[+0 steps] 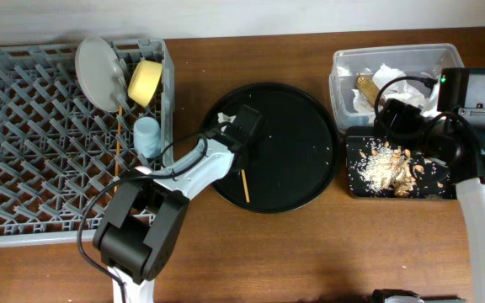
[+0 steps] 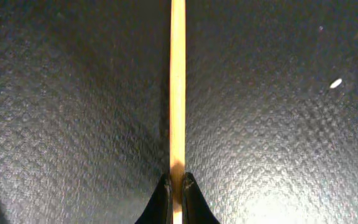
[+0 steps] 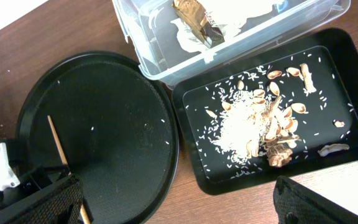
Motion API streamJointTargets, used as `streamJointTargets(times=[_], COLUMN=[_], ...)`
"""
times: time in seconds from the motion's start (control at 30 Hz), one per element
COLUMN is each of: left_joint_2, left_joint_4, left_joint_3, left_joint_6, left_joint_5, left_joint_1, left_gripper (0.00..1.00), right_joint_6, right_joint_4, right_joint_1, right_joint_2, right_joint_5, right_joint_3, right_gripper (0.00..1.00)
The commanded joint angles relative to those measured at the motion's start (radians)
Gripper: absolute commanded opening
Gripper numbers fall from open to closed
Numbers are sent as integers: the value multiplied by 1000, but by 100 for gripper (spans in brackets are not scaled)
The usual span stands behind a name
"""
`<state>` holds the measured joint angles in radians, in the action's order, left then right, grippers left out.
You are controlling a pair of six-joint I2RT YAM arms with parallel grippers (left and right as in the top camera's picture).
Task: Sort waste into correct bins and load items into the dishwasher rack
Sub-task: 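Carry the second chopstick into the rack and release it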
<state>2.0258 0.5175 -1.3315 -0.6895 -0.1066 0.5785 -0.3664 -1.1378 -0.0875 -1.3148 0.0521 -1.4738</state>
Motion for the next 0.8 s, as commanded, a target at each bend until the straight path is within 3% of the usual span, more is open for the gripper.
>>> streamJointTargets(times=[0.0, 0.27, 0.37, 0.47, 0.53, 0.63, 0.77], left_joint_2=[3, -79, -119, -161, -164, -160, -160], left_joint_4=[95, 554, 700, 801, 839, 849, 752], left_joint_3=[-142, -542, -615, -616, -616, -580, -484], left_joint_6=[117, 462, 611, 634, 640, 775, 777], left_joint_5=[11, 1, 0, -45, -80, -101, -100], left_joint_1=[-14, -157, -251, -377, -448, -540, -623], left_gripper=[1, 1, 1, 1, 1, 1, 1], right_joint_6=[-6, -6, -6, -6, -6, -6, -6], right_joint_4=[0, 0, 0, 0, 0, 0, 0], right_joint_1=[-5, -5, -5, -5, -5, -5, -5], right_joint_2=[-1, -1, -1, -1, -1, -1, -1], right_joint_5=[-12, -12, -12, -12, -12, -12, -12], right_joint_3=[-9, -9, -9, -9, -9, -9, -9], right_gripper=[98, 98, 98, 98, 98, 98, 98])
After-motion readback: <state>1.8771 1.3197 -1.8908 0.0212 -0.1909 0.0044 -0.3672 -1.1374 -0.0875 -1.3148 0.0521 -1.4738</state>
